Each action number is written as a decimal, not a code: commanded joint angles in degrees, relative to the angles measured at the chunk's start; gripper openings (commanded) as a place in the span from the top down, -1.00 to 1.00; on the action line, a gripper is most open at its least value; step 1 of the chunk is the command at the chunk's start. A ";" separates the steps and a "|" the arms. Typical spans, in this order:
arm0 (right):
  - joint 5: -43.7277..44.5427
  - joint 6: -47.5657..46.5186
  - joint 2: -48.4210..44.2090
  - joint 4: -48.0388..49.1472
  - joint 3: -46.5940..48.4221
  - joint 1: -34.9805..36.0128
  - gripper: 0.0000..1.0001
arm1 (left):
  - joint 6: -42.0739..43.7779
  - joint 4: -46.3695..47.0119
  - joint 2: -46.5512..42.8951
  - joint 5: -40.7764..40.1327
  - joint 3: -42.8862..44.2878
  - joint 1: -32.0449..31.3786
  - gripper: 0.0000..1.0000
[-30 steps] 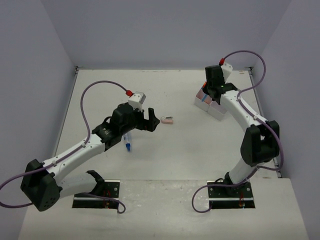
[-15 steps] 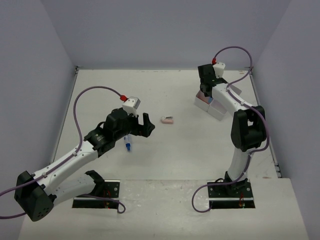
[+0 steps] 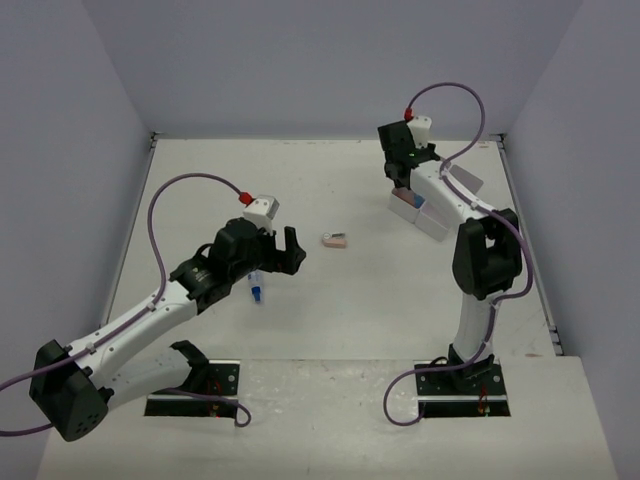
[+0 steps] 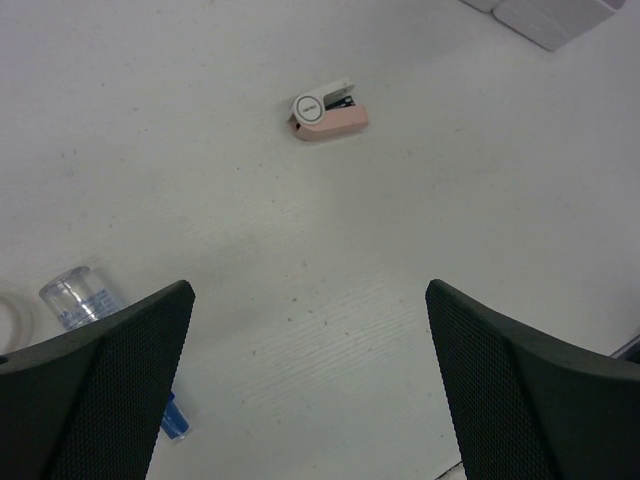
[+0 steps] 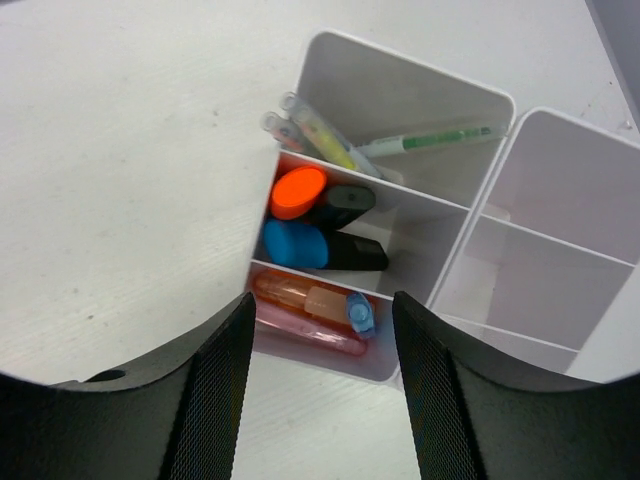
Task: Sort the stationery into containers
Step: Place the stationery in the storage box, then pick up the stapler from the center of the board.
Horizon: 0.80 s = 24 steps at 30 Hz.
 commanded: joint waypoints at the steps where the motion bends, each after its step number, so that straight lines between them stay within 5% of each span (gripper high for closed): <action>1: -1.90 -0.56 -2.09 -1.93 3.55 1.90 -0.19 | -4.01 -6.03 2.00 -8.24 2.45 -0.13 -1.00; 6: -7.54 2.37 -5.26 -1.92 -0.31 2.27 -0.19 | -8.02 -10.19 4.13 -12.62 4.41 -0.04 -1.00; 12: -28.06 -9.07 -10.69 5.89 -10.96 6.90 -0.21 | -16.32 -18.25 6.86 -20.89 8.39 -0.08 -1.00; 17: -36.13 -14.88 -13.13 7.48 -16.94 12.18 -0.49 | -21.95 -24.94 8.68 -25.28 13.31 -0.13 -1.00; 19: -40.09 -16.35 -13.78 8.34 -18.84 13.57 -0.97 | -22.64 -25.72 8.34 -26.26 13.79 -0.13 -1.00; 24: -33.78 -19.73 -12.40 5.65 -18.93 18.06 -0.97 | -20.27 -19.61 8.38 -20.33 12.11 0.07 -1.00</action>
